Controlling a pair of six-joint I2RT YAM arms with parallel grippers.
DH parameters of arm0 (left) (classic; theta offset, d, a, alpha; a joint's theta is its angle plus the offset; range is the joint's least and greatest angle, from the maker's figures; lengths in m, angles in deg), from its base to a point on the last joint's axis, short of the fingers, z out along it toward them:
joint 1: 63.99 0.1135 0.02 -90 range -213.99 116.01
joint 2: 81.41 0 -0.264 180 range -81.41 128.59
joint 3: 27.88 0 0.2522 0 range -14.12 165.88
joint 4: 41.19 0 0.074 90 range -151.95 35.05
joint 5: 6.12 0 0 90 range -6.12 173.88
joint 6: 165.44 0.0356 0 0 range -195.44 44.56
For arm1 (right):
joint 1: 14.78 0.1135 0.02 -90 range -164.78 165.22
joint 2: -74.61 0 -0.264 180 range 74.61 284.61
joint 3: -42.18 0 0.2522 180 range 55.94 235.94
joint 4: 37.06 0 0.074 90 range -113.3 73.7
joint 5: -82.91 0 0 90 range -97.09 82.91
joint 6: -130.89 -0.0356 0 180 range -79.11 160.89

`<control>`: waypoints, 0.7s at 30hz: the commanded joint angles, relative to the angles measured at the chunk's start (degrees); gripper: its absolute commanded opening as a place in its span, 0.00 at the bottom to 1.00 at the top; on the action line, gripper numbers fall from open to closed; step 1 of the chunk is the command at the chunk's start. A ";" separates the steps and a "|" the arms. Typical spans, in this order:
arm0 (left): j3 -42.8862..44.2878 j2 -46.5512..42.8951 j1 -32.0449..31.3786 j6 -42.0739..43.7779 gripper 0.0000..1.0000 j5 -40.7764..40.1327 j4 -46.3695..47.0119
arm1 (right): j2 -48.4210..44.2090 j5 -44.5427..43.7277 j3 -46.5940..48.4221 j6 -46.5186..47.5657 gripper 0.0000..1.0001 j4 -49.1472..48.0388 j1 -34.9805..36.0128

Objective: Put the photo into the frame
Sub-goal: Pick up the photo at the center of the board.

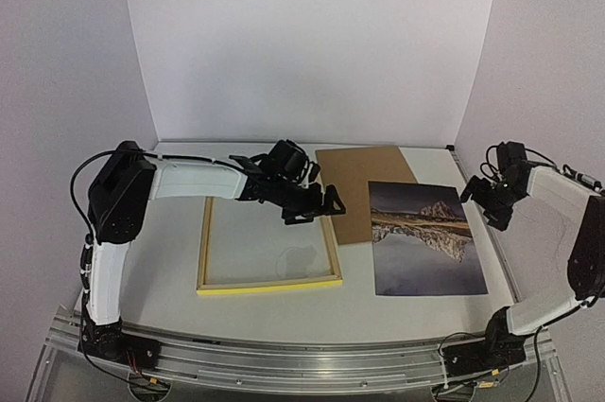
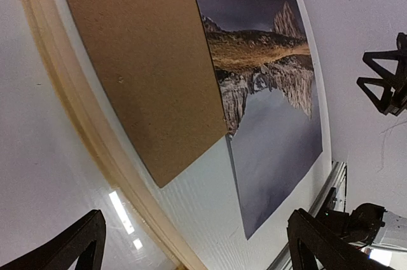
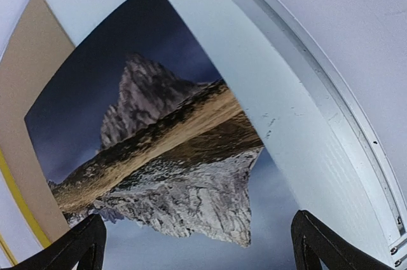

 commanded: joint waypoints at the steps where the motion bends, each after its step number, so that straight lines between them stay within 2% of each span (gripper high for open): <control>1: 8.25 8.82 -3.20 -2.85 1.00 5.14 5.36 | 5.38 5.74 0.81 2.72 0.98 0.94 -6.71; 5: 14.86 15.50 -5.22 -4.21 1.00 6.73 6.27 | 9.38 9.17 0.63 3.56 0.96 0.83 -9.74; 11: 22.03 22.80 -6.05 -5.47 1.00 5.78 5.68 | 12.87 8.89 -0.87 3.81 0.95 0.39 -10.26; 17: 23.54 24.07 -7.00 -5.23 1.00 3.00 5.23 | 14.46 11.94 -2.10 3.09 0.93 -0.82 -10.45; 21: 22.55 24.99 -7.04 -6.74 1.00 6.89 6.64 | 15.01 14.24 -3.08 3.43 0.92 -1.39 -10.43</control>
